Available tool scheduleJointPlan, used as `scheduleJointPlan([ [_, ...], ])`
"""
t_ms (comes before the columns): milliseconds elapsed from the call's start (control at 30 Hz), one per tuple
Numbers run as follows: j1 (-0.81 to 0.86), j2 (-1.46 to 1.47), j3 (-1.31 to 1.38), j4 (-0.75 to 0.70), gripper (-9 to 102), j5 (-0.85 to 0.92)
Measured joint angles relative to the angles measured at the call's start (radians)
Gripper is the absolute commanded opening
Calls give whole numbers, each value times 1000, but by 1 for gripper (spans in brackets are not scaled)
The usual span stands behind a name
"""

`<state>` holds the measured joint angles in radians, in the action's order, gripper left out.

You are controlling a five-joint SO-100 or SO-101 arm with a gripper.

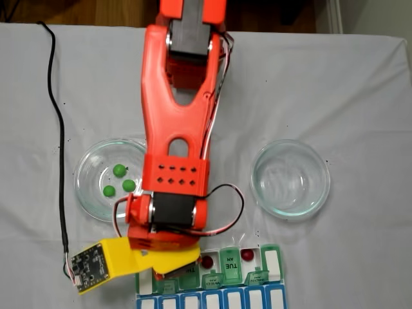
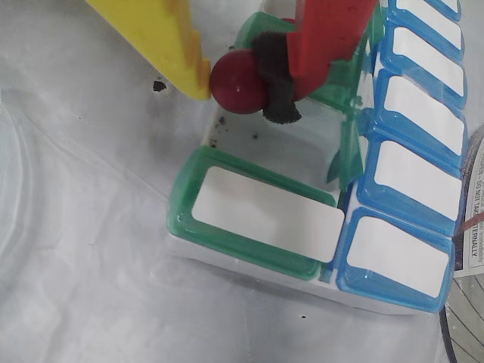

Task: Sort medicines into box.

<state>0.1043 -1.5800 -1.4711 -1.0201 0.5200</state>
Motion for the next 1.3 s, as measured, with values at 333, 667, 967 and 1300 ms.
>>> scheduleJointPlan([
  [333,0,64,107,-44,0,-5],
  [667,40,34,109,-67,0,44],
  [967,38,6,109,-75,0,51],
  [1300,-9,43,120,-43,0,20],
])
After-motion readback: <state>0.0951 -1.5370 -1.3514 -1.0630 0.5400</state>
